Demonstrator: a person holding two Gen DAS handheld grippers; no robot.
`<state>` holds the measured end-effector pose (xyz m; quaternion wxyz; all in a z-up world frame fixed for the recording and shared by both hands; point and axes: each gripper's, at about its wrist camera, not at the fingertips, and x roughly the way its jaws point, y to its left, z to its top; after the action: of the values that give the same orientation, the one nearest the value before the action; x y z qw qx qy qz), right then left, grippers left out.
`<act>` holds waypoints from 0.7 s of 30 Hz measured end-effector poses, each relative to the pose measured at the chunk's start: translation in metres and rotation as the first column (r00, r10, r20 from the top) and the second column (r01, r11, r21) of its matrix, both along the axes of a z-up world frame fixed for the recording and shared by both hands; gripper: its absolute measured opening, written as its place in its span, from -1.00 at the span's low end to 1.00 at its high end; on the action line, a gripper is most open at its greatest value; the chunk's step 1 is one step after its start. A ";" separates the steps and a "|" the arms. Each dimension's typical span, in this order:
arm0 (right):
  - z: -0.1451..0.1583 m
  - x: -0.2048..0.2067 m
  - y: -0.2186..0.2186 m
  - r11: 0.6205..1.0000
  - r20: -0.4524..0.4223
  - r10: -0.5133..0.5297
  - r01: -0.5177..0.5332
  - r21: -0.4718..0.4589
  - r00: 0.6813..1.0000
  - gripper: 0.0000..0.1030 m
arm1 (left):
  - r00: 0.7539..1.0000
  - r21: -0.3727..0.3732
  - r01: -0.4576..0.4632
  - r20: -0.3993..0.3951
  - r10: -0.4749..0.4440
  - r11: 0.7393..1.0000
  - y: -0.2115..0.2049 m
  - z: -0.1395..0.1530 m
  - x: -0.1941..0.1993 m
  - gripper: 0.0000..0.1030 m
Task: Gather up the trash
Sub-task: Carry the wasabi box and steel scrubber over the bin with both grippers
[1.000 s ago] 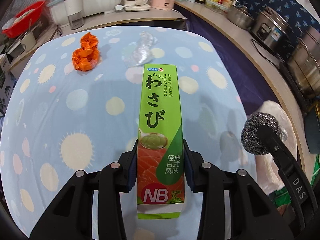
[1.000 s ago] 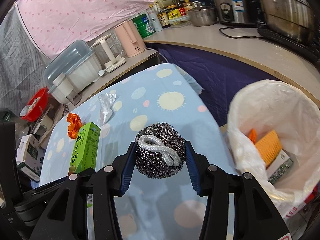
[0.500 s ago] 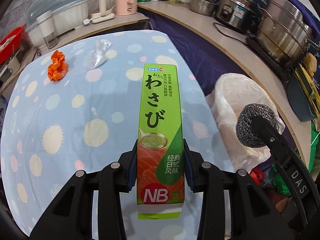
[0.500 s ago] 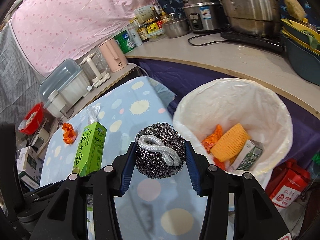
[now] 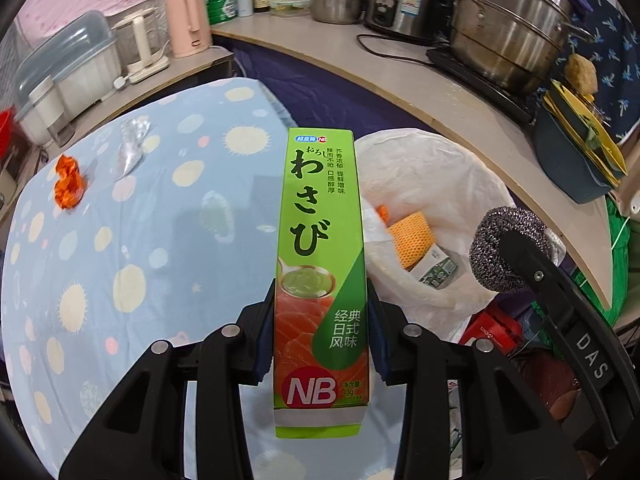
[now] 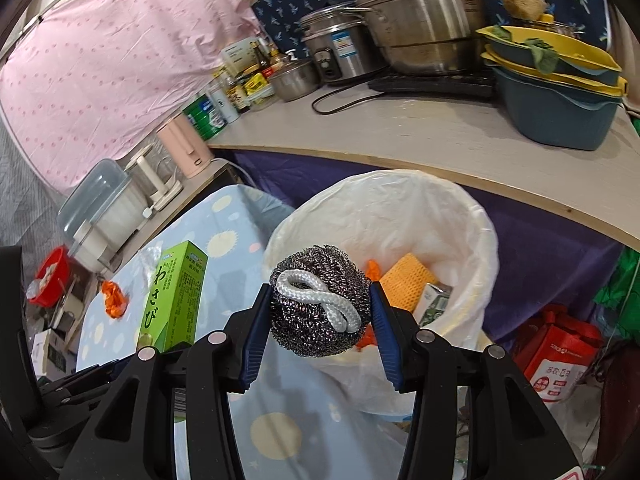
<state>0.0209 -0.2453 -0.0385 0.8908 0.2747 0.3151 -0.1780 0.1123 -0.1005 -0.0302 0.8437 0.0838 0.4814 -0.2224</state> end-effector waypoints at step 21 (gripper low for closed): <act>0.005 -0.017 -0.062 0.993 0.031 -0.114 0.113 0.017 0.993 -0.10 | 0.994 0.053 0.099 0.047 -0.101 0.994 -0.089 0.009 -0.002 -0.29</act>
<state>0.0037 -0.3068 -0.0336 0.8822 0.3018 0.2858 -0.2214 0.1102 -0.1896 -0.0215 0.8407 0.1347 0.4612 -0.2499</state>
